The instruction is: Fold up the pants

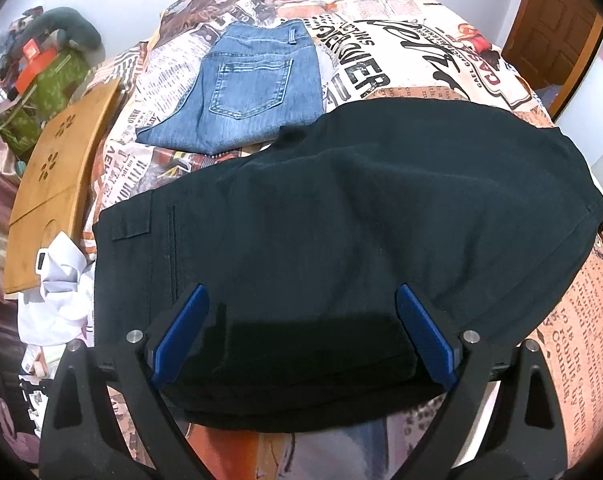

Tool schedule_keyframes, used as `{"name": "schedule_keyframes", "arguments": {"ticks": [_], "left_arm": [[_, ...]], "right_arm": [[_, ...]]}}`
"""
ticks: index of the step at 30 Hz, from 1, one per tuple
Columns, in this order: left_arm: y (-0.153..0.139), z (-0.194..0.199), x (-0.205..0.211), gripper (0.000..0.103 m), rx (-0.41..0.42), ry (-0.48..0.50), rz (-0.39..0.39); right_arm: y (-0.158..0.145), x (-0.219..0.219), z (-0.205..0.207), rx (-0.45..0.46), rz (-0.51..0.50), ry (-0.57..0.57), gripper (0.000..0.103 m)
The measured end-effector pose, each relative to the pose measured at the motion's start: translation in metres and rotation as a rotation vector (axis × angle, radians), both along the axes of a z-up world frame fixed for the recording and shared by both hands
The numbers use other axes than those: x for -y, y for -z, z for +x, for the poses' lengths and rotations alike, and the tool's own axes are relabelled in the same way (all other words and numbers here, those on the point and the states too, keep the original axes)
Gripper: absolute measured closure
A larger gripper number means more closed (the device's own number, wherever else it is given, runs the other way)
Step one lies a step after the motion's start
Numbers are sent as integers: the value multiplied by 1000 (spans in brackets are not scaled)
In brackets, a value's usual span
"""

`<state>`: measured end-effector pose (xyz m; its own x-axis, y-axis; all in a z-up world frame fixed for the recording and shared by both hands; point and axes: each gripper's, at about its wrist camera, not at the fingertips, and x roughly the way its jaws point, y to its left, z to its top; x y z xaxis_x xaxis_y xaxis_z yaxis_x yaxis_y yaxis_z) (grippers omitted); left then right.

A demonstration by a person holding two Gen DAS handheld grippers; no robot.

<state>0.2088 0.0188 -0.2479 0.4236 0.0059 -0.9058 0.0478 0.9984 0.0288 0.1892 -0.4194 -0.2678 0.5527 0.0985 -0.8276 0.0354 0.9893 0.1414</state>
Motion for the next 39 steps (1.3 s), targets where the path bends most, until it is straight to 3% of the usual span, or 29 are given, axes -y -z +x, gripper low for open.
{"name": "schedule_keyframes", "arguments": {"ticks": [5, 8, 10, 18, 23, 28, 32, 37, 39], "left_arm": [[1, 1, 0, 7, -1, -4, -5], [0, 1, 0, 7, 3, -4, -2], [-2, 1, 0, 7, 6, 0, 2], [-32, 21, 7, 7, 64, 27, 4], [-37, 34, 32, 7, 74, 94, 2], [-12, 40, 52, 7, 7, 137, 29], [-7, 38, 51, 7, 9, 121, 3], [-7, 43, 50, 7, -15, 117, -27], [-7, 46, 54, 7, -15, 121, -23]], "right_arm": [[4, -1, -5, -19, 24, -6, 75], [8, -8, -6, -24, -3, -20, 91], [7, -12, -7, -16, -38, -29, 95], [-28, -13, -10, 81, -180, -55, 97], [-46, -6, 0, 148, -233, -39, 97], [-16, -6, 14, 70, -219, -44, 97], [-1, -8, 14, 37, -202, -38, 97], [-15, -3, 11, 25, -164, -16, 81], [-23, -1, 1, 48, -111, -2, 56]]}}
